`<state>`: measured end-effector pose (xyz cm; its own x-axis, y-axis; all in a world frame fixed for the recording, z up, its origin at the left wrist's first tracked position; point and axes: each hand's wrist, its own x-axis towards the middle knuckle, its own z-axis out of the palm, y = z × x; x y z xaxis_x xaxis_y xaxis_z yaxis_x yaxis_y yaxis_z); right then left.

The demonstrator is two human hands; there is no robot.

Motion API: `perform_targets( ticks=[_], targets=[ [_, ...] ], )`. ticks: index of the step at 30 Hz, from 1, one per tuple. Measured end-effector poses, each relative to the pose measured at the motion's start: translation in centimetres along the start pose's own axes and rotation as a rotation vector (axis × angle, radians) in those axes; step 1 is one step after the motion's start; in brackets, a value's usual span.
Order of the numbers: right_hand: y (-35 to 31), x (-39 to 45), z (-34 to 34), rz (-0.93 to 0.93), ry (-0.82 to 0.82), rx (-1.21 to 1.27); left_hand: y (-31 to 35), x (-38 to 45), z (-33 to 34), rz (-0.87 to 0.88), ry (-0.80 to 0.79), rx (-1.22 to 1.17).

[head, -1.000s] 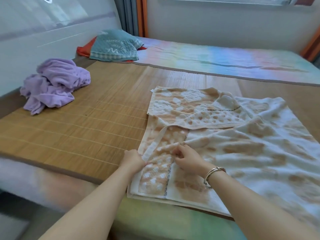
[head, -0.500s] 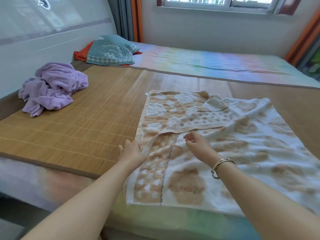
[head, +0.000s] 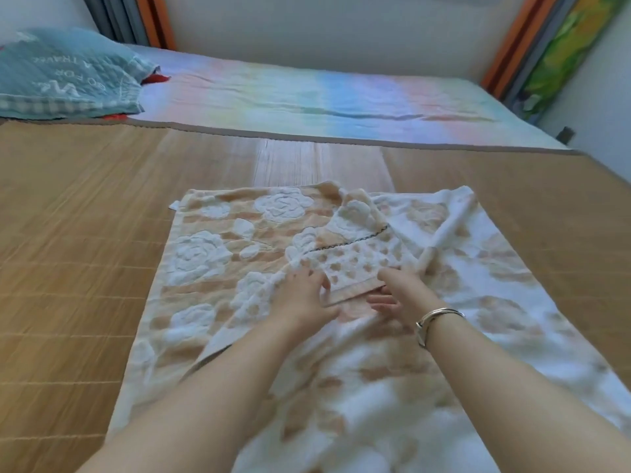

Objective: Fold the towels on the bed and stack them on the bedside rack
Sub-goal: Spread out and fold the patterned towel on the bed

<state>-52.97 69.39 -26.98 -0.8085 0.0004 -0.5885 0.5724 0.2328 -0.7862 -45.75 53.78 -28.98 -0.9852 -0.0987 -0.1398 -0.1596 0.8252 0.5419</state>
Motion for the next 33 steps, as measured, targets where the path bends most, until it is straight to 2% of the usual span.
perform_targets(
  ticks=[2, 4, 9, 13, 16, 20, 23, 26, 29, 33],
  targets=[
    [-0.7, 1.2, -0.7, 0.045, 0.015, 0.085, 1.2, 1.6, 0.8, 0.02, -0.021, 0.062],
    [-1.1, 2.0, -0.8, 0.025, 0.008, 0.105, 1.3, 2.7, 0.7, -0.018, 0.023, 0.026],
    [-3.7, 1.5, 2.3, -0.323, 0.052, -0.043, -0.7, 3.8, -2.3, -0.115, 0.036, -0.306],
    [-10.1, 0.1, 8.9, -0.468, -0.183, 0.041, -2.2, 5.0, -6.6, -0.236, 0.0, -0.739],
    [-14.7, -0.3, 14.3, -0.503, -0.348, 0.086, -3.4, 5.4, -10.8, -0.191, 0.026, -0.947],
    [-18.5, 0.3, 20.2, -0.493, -0.431, 0.101, -8.0, 5.7, -15.6, -0.26, 0.21, -0.9],
    [-19.5, 1.3, 23.6, -0.513, -0.451, 0.061, -12.1, 6.7, -17.5, -0.322, 0.262, -0.818],
    [-18.6, 3.8, 28.4, -0.517, -0.45, -0.134, -16.7, 7.7, -17.8, -0.416, 0.223, -0.778],
    [-15.5, 7.2, 31.9, -0.514, -0.47, -0.566, -20.7, 7.7, -15.6, -0.545, 0.153, -0.707],
    [-12.0, 8.3, 33.5, -0.466, -0.416, -0.621, -23.1, 7.5, -13.7, -0.657, 0.097, -0.823]
  ],
)
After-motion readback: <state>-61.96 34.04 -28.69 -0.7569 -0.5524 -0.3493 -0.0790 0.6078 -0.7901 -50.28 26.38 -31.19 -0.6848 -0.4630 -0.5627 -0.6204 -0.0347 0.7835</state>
